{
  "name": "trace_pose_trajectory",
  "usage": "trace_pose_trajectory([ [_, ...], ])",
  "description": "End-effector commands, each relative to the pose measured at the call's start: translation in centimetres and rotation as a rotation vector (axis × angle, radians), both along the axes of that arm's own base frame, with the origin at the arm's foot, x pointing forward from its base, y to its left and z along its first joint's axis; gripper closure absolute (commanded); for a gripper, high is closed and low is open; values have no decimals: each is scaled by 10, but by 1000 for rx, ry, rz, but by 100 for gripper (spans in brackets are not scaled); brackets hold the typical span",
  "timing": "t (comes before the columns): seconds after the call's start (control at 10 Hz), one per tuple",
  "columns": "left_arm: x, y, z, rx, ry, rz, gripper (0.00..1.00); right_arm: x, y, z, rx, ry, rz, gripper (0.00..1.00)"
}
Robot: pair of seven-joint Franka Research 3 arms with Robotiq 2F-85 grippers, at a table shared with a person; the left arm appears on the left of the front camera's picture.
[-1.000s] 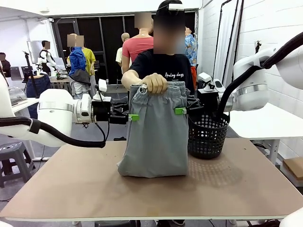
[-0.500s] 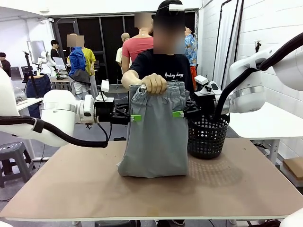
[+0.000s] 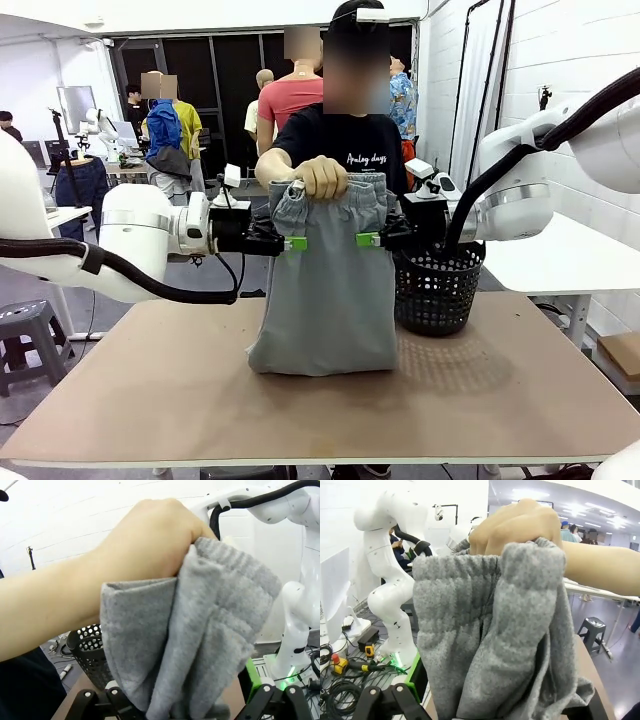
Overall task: Fold the training pants.
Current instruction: Release the ends of the Training pants and then grab the overlapped ends.
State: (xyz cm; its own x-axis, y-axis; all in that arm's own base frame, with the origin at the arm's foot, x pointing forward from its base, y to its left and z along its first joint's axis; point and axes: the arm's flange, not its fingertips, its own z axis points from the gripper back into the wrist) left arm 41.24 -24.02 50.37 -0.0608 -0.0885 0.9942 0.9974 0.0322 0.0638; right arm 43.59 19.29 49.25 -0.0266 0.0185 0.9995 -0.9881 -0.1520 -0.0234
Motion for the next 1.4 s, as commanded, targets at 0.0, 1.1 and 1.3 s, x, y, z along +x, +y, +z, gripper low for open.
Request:
trace_pose_trajectory([
  [0.0, 11, -12, 3, 20, 27, 2, 0, 4, 9, 0, 0, -21, -47, 0],
  [1.1, 19, -9, 1, -48, 24, 42, 100, 24, 1, 11, 18, 54, -57, 100],
  [1.3, 20, -9, 1, -62, 25, 39, 100, 24, 1, 8, -16, 72, -42, 100],
])
